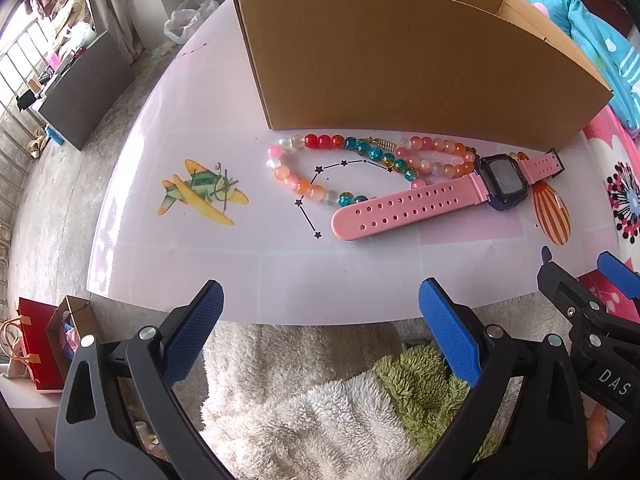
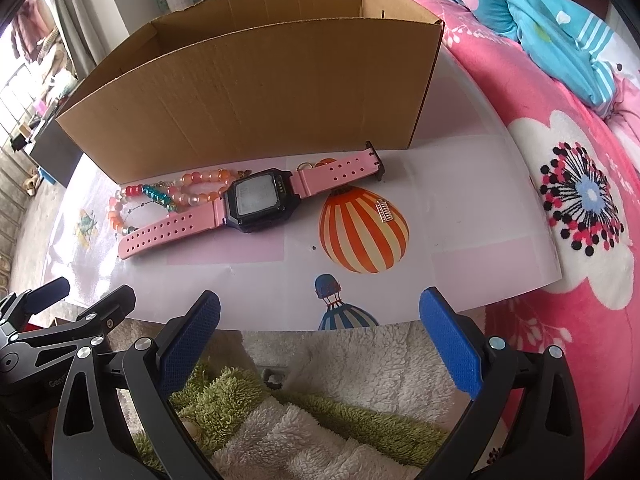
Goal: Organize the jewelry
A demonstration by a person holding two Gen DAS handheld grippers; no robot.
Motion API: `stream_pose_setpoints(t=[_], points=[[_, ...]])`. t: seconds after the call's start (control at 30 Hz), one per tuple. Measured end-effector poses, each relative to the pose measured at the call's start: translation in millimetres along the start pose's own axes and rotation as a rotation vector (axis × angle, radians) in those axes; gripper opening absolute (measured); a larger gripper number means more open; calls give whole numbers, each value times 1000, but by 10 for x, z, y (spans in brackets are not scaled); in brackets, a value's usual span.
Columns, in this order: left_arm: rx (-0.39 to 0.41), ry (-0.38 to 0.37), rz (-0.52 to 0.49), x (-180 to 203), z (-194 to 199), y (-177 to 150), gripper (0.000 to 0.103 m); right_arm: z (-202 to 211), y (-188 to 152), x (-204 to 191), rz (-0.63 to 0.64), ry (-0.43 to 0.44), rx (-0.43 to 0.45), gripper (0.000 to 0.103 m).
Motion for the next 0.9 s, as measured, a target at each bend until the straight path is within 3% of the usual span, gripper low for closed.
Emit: stream_pose_setpoints(t=[0.9], points=[[0, 0, 3, -28, -1, -4, 95, -14, 10, -14, 1, -2, 0, 97]])
Point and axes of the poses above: each gripper's, at about its wrist camera, not at the fingertips, and z roughly against the way its jaws point, x to its right, y to its top, the point moved 1 cm from there along -z, roughly the way its jaws point, and after that the axes turned 10 degrees about z, right-handed, at the moved point
